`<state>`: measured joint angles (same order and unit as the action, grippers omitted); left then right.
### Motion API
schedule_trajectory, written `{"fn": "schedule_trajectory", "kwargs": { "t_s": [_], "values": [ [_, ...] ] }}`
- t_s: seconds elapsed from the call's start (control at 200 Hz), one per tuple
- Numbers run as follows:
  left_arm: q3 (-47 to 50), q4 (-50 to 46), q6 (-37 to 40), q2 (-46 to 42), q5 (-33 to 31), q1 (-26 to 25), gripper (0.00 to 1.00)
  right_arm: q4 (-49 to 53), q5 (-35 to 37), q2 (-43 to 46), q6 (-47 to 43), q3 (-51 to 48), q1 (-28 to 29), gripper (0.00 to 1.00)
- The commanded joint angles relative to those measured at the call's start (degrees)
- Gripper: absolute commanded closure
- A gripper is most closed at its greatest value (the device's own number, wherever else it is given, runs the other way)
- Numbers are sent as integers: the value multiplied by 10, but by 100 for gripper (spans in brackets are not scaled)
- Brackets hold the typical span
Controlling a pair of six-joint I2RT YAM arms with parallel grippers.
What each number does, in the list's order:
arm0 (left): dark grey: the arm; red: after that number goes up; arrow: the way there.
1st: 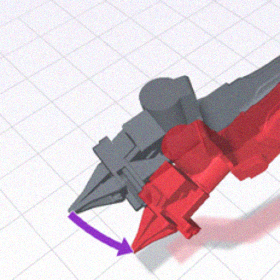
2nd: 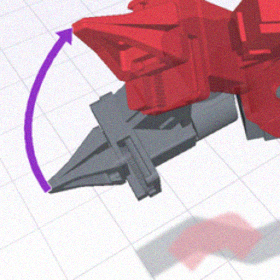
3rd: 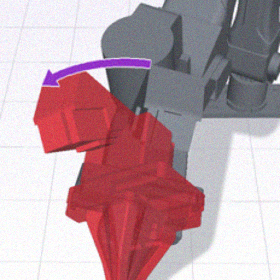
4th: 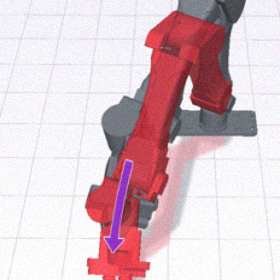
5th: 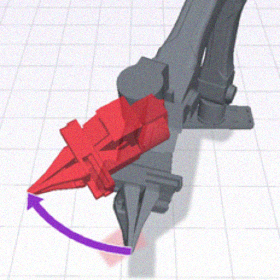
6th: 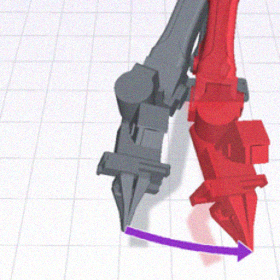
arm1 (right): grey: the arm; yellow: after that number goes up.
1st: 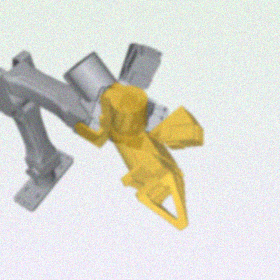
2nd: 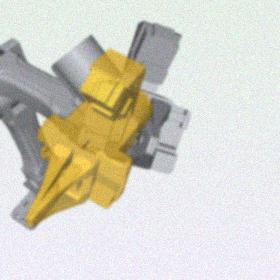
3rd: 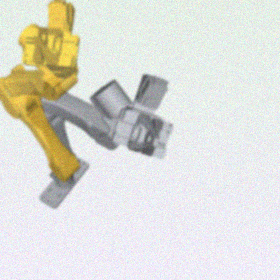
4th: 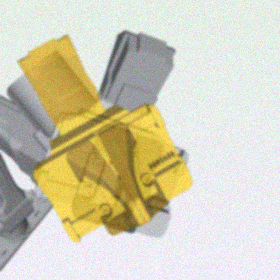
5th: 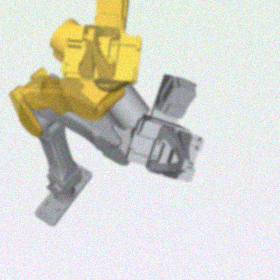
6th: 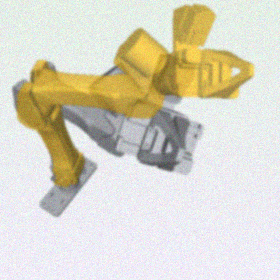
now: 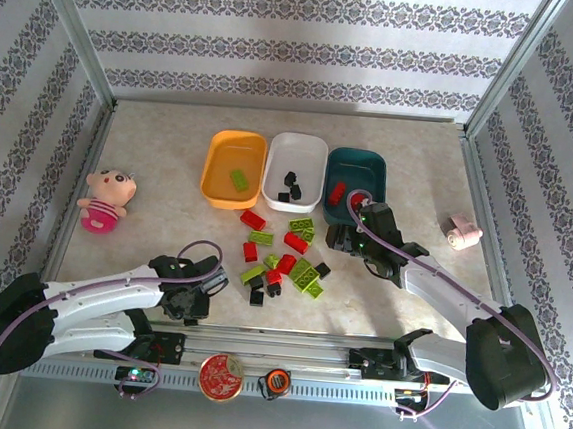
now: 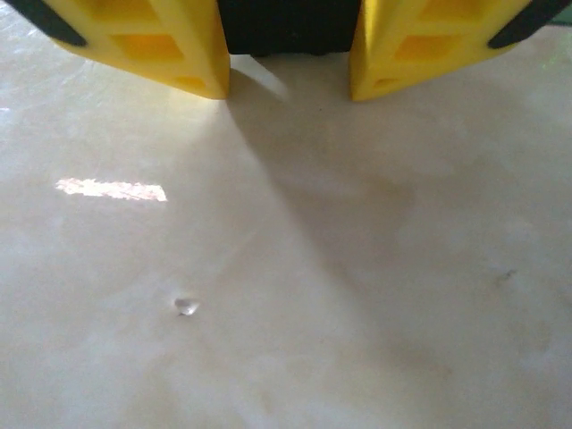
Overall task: Sort the legos into containers by color
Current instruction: Pick up the lego from the bottom-left of the table, then place the lego in the container.
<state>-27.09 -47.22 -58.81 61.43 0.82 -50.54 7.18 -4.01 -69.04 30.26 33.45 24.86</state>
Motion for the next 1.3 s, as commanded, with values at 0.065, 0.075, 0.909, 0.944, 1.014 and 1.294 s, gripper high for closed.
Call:
{"fn": "schedule_trajectory", "kwargs": {
  "t_s": [0.065,0.075,0.909,0.944,1.014,1.294],
  "values": [
    [-15,39,15,2,-5,-14,72,-5,-3,11,8,-7,-5,26],
    [-19,39,16,1,-7,-14,73,-5,-3,12,8,-7,-5,26],
    [-556,316,322,419,-71,152,77,6,-10,15,5,-1,-3,26],
    [-577,316,323,440,-68,157,77,8,-11,15,3,1,-3,26],
    [-612,319,328,474,-64,164,75,4,-21,16,1,2,-2,26],
    [-696,300,324,543,-34,185,27,12,-33,23,-2,-1,18,26]
  ]
}}
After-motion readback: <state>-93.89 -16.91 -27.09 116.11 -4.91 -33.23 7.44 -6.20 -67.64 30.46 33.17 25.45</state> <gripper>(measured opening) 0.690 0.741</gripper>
